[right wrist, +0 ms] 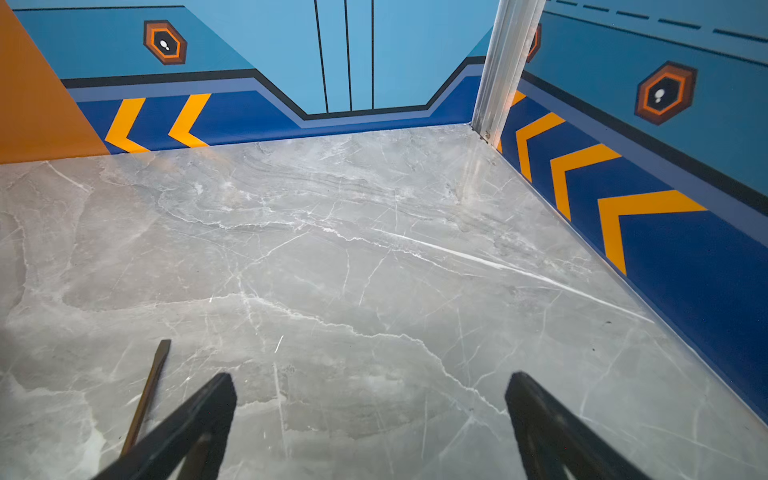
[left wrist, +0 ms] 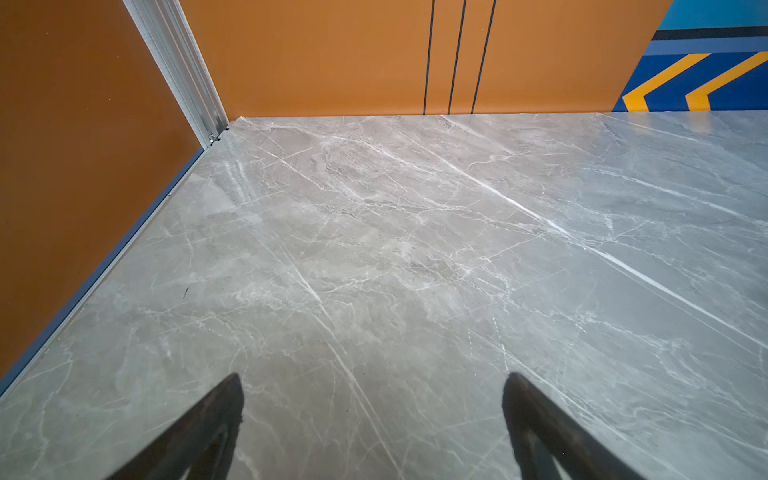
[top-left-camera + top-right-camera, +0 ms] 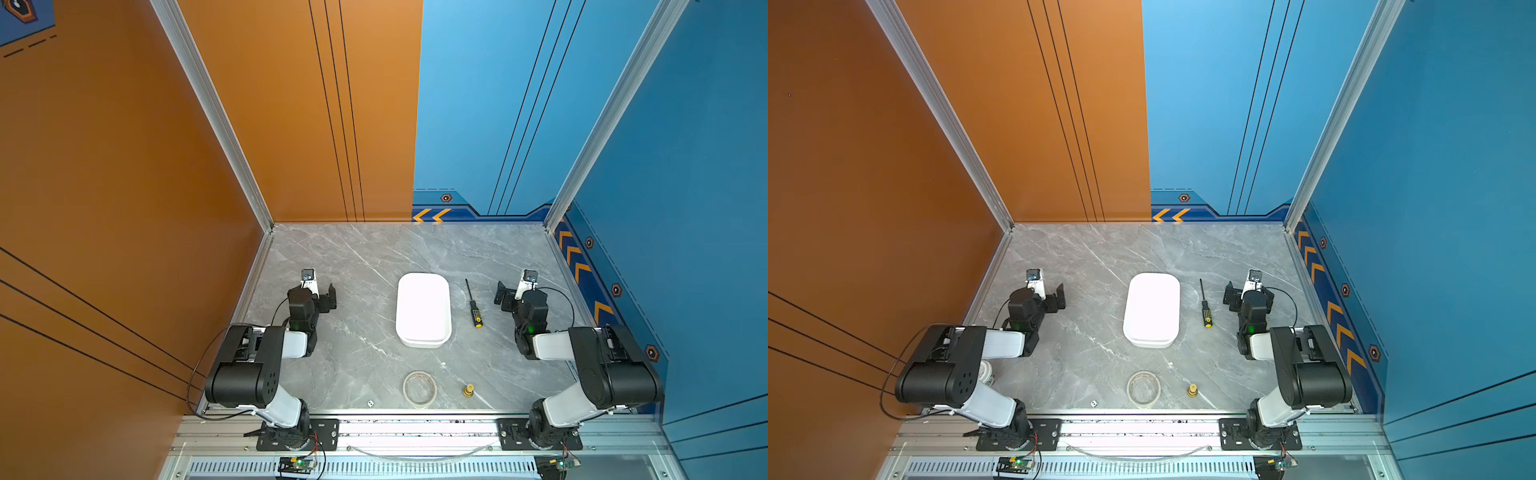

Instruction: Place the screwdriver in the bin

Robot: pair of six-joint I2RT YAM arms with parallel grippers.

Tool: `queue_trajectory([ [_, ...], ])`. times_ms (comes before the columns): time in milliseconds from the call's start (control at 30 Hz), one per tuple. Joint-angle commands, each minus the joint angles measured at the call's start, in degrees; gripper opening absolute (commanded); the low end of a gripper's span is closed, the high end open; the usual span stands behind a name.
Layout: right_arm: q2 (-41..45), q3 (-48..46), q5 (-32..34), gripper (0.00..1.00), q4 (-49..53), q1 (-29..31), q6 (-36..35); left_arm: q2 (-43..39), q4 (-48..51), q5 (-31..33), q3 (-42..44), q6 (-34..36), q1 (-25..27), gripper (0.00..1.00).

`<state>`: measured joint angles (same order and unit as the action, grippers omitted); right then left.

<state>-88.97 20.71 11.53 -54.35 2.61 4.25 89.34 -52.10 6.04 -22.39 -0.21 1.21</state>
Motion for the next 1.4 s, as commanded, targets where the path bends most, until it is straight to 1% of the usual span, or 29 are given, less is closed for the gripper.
queue_trajectory([
  [0, 0.4, 0.5, -1.0, 1.0, 1.9, -0.2, -0.5, 0.3, -0.9, 1.3, 0.6, 0.7, 0.3, 0.98],
  [67, 0.4, 0.5, -1.0, 1.0, 1.9, -0.2, -0.5, 0.1, -0.9, 0.9, 0.8, 0.9, 0.3, 0.98],
  [133, 0.4, 0.6, -1.3, 1.0, 2.1, -0.4, -0.4, 0.2, -0.8, -3.0, 0.7, 2.0, -0.1, 0.98],
  [200, 0.4, 0.3, -0.1, 1.0, 1.4, -0.1, -0.4, -0.8, 0.2, -4.2, 0.4, 2.3, -0.2, 0.98],
  [267, 2.1, -0.1, 3.5, 1.0, 1.7, 1.0, -0.6, -4.8, 7.5, -4.6, -1.6, 3.5, 0.7, 0.98],
  [300, 3.8, 0.2, 4.2, 1.0, 4.2, 1.2, -0.5, -7.1, 11.7, -4.6, -3.0, 3.8, 1.0, 0.98],
  [367, 8.4, 2.1, 5.9, 1.0, 11.3, 1.7, -0.6, -11.5, 20.5, -6.1, -6.5, 4.6, 1.6, 0.98],
  [467, 14.8, 6.9, 4.5, 1.0, 25.3, 1.9, 0.4, -15.5, 26.7, -10.8, -10.1, 1.5, 2.2, 0.98],
  [567, 19.0, 16.3, 0.6, 1.0, 47.5, 2.0, 4.0, -16.4, 36.0, -14.3, -15.5, -6.1, 2.4, 0.98],
  [633, 18.8, 23.1, -3.4, 1.0, 61.4, 2.0, 5.0, -15.8, 41.7, -18.2, -18.9, -9.2, 2.5, 0.98],
  [667, 18.2, 25.6, -4.9, 1.0, 66.3, 2.1, 5.3, -15.3, 43.0, -20.0, -19.8, -10.3, 2.6, 0.98],
  [733, 16.1, 30.0, -8.5, 1.0, 74.7, 2.4, 6.4, -14.7, 43.2, -24.7, -20.3, -13.9, 2.6, 0.98],
  [800, 13.3, 32.9, -12.0, 1.0, 80.0, 3.3, 6.9, -14.0, 41.6, -28.7, -19.9, -17.3, 2.7, 0.98],
  [933, 7.8, 36.0, -14.9, 0.98, 84.7, 6.4, 8.4, -11.7, 39.9, -35.5, -19.6, -23.8, 2.8, 0.98],
  [1067, 4.2, 36.1, -18.6, 0.95, 85.0, 7.9, 10.1, -10.3, 39.9, -40.0, -19.0, -26.4, 3.3, 0.98],
  [1267, 1.0, 35.4, -17.5, 0.92, 85.2, 10.7, 11.3, -10.2, 39.9, -44.8, -16.4, -29.4, 5.1, 0.98],
  [1367, -0.5, 35.1, -17.5, 0.9, 85.4, 11.7, 11.5, -9.5, 40.0, -47.1, -15.3, -32.1, 6.3, 0.98],
])
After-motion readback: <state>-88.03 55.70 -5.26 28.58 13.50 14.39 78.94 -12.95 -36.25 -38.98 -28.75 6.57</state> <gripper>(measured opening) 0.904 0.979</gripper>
